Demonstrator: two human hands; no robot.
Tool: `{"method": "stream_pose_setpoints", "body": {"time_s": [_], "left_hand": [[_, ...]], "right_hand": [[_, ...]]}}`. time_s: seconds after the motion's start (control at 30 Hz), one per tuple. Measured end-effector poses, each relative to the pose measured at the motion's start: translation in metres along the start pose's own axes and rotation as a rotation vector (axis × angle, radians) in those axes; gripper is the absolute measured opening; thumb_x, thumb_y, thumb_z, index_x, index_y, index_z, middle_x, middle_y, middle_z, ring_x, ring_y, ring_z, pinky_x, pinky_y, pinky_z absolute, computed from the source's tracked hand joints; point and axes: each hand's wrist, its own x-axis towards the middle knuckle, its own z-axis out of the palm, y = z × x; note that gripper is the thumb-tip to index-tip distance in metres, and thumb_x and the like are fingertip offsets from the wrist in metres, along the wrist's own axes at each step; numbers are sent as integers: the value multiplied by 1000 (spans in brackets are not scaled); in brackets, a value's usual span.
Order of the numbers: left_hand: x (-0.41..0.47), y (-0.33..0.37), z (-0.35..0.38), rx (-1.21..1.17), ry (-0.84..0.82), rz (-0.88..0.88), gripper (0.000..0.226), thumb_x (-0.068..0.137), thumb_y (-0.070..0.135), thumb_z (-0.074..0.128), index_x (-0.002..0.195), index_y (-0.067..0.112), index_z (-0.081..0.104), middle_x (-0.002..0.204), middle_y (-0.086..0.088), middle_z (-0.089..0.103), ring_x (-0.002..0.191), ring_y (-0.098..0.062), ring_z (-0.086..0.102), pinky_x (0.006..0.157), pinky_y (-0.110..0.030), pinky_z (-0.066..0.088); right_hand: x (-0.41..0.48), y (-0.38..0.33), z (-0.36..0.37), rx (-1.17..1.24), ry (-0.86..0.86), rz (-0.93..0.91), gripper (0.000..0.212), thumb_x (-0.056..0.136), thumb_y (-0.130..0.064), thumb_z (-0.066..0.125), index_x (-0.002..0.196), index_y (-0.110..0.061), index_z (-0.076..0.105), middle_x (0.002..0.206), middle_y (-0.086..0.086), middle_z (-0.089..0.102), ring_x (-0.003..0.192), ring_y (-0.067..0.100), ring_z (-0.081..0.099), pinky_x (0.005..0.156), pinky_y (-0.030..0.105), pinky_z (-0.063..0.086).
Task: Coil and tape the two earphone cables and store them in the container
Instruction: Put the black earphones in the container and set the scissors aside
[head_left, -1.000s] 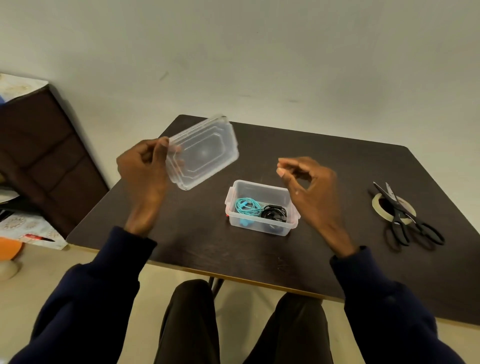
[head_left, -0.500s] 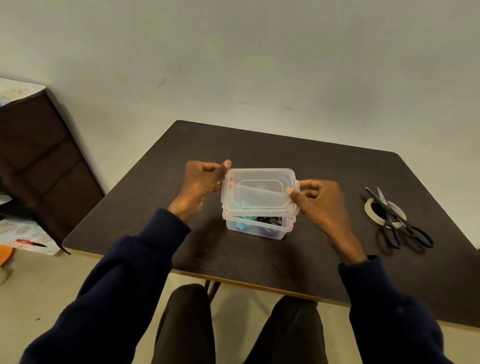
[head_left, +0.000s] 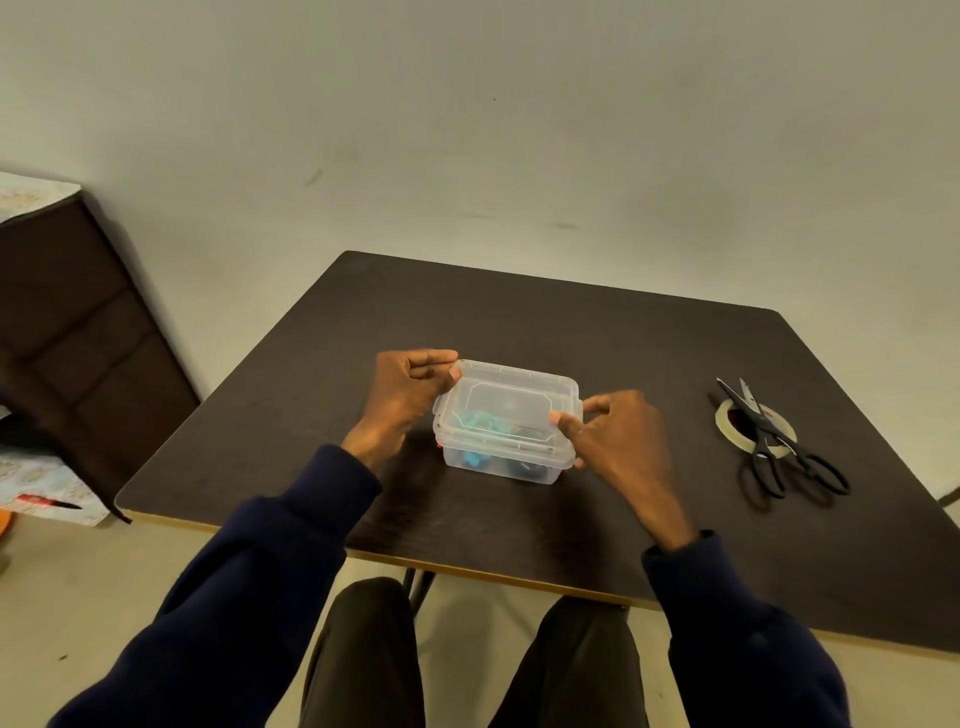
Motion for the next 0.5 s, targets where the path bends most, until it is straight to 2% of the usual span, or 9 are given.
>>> {"method": "stream_pose_setpoints", "body": {"time_s": [0.17,0.27,0.4,0.5], "left_hand": [[0,-4,2,35,27,-22,32,83,18,77,113,9,72,107,-3,75,95,-15,74,87,-40,60],[0,-5,3,97,53,-22,26,83,18,78,107,9,74,101,-4,76,90,-16,75,82,-41,62],[0,-4,4,155,86,-11,24,82,19,78,103,9,74,96,-3,76,84,-13,75,76,-34,63],[-3,-4,4,206,87,8,18,83,24,77,97,12,75,93,-1,76,82,-13,75,73,-32,63]], "right_hand": [[-3,1,1,-28,-32,16,28,88,-41,73,91,-13,72,78,1,72,64,7,67,54,16,46],[-4,2,2,-33,-47,17,28,89,-41,72,91,-13,72,78,1,72,64,8,69,57,18,50],[-3,2,2,-26,-57,2,28,92,-38,69,89,-11,74,68,1,71,59,10,69,62,23,58],[-3,3,2,-25,-48,-4,28,93,-37,68,89,-11,74,65,0,71,56,7,69,60,21,57]]}}
